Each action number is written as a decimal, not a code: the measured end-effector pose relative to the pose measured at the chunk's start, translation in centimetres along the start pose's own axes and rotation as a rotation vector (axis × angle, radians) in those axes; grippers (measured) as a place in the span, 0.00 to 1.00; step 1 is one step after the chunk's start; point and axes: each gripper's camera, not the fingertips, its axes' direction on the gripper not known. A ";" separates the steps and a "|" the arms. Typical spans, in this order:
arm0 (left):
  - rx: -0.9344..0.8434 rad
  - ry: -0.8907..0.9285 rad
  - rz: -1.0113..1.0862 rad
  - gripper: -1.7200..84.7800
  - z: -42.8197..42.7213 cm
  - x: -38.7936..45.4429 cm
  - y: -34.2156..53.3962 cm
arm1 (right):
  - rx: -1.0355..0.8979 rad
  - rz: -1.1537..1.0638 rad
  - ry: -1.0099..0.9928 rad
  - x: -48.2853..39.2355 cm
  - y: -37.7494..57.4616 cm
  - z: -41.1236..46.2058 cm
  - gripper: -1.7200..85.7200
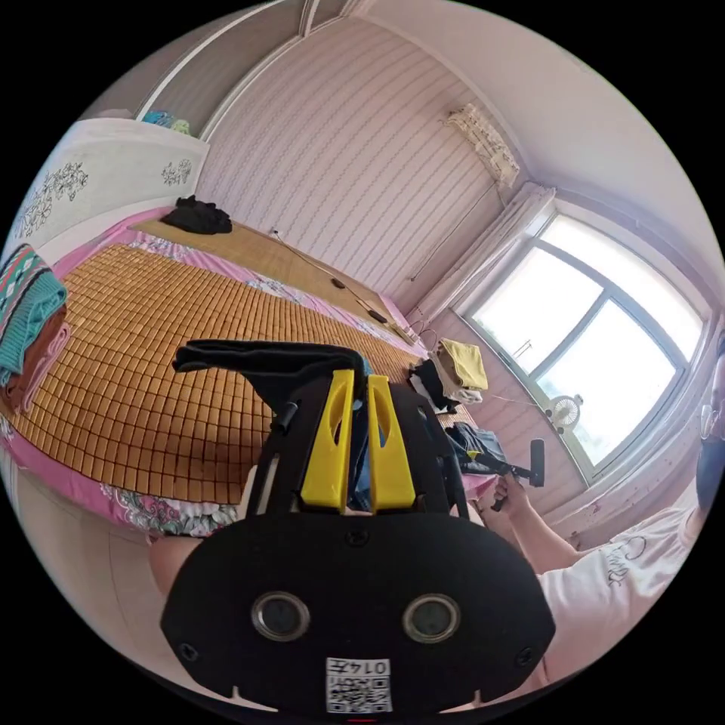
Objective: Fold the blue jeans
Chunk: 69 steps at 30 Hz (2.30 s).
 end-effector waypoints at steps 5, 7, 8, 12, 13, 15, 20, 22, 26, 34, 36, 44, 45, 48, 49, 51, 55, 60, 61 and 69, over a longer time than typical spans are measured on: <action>-0.086 0.069 -0.002 0.05 2.6 0.6 0.9 | -0.030 -0.201 0.016 -6.0 1.7 1.9 0.15; -0.084 0.106 0.026 0.05 2.9 2.3 -0.3 | -0.083 -0.303 0.015 -9.5 1.6 4.1 0.21; -0.088 0.138 0.058 0.05 3.2 4.0 -1.3 | -0.112 -0.372 0.010 -12.2 1.5 5.8 0.25; -0.119 0.308 0.275 0.07 3.9 12.4 -4.5 | -0.188 -0.521 -0.042 -20.5 0.2 11.4 0.30; -0.125 0.329 0.306 0.07 3.8 13.5 -4.8 | -0.207 -0.505 -0.039 -22.1 -1.0 12.6 0.29; -0.131 0.327 0.359 0.08 2.6 15.7 -5.7 | -0.136 -0.405 -0.031 -21.8 -3.0 12.9 0.17; -0.169 0.004 0.330 0.08 -0.5 14.1 -3.5 | -0.089 -0.148 -0.137 -12.5 -6.3 9.9 0.05; -0.249 -0.135 0.297 0.07 0.7 12.3 -1.7 | -0.048 -0.100 -0.124 -9.1 -6.4 7.2 0.04; -0.476 -0.106 0.202 0.08 6.5 10.8 1.2 | 0.126 -0.032 -0.165 -2.8 -6.3 -1.8 0.03; -0.845 -0.276 0.359 0.17 15.4 14.3 2.3 | 0.430 -0.173 0.068 -1.3 -5.4 -21.5 0.03; -0.859 -0.212 0.385 0.10 14.5 15.1 1.6 | 0.475 -0.181 0.110 -0.7 -5.2 -24.9 0.03; -0.463 -0.146 0.474 0.06 -0.4 17.6 -11.2 | 0.547 -0.144 0.102 2.8 -8.5 -31.3 0.04; -0.372 -0.195 0.483 0.06 -3.5 17.4 -14.4 | 0.561 -0.132 0.068 3.3 -8.9 -31.1 0.04; -0.140 -0.328 0.445 0.06 -12.3 15.5 -21.9 | 0.655 -0.073 -0.117 6.6 -10.5 -30.0 0.04; -0.090 -0.337 0.427 0.06 -14.3 14.8 -23.1 | 0.702 -0.055 -0.202 8.3 -10.7 -29.5 0.04; 0.131 -0.372 0.413 0.07 -22.4 12.4 -25.7 | 0.762 -0.074 -0.292 10.7 -10.4 -28.6 0.04; 0.209 -0.527 0.322 0.07 -31.3 6.5 -24.9 | 0.803 -0.113 -0.260 16.5 -5.1 -24.0 0.03; -0.105 -0.612 -0.103 0.11 -34.0 -9.7 -14.6 | 0.461 0.180 -0.205 26.3 5.4 -9.6 0.05; -0.155 -0.611 -0.184 0.11 -34.0 -11.5 -13.3 | 0.296 0.301 -0.186 28.5 8.0 -4.8 0.05; -0.114 -0.475 -0.463 0.09 -41.1 -18.9 -8.6 | -0.137 0.362 0.122 28.2 10.6 6.4 0.06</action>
